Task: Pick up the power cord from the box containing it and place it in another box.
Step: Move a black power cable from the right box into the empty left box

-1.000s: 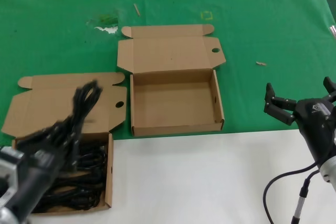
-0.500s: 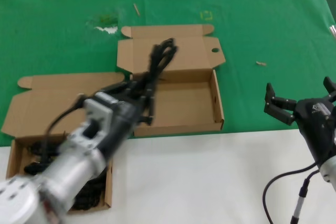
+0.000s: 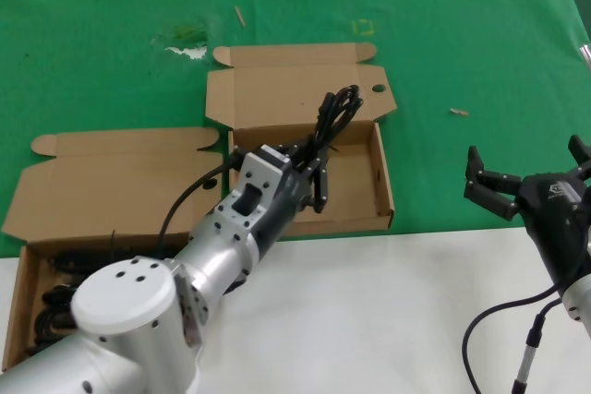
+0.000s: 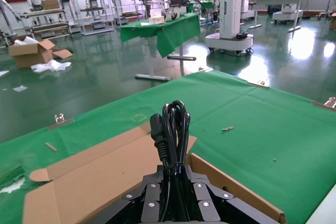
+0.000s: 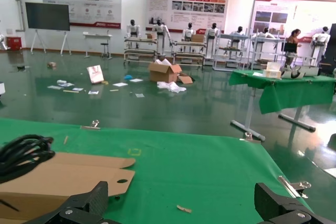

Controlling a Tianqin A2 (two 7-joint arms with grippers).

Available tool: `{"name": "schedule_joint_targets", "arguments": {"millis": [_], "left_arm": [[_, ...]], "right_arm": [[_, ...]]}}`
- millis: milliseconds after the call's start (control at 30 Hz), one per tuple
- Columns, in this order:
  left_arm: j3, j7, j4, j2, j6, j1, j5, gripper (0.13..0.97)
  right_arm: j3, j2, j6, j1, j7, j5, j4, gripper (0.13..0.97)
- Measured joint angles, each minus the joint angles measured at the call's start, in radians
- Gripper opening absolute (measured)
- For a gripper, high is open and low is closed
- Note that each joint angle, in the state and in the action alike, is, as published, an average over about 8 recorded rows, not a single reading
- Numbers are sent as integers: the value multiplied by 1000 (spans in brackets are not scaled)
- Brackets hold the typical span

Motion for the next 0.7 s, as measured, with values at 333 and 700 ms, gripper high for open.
{"name": "schedule_joint_targets", "arguments": {"millis": [333,700], "left_arm": [[0,11,98,78,-18,-17,14,207],[-24,30,169,114,-30,-18,7,210]], "right_arm": [[0,0,0,0,0,0,0,966],[0,0,0,0,0,0,0,966]]}}
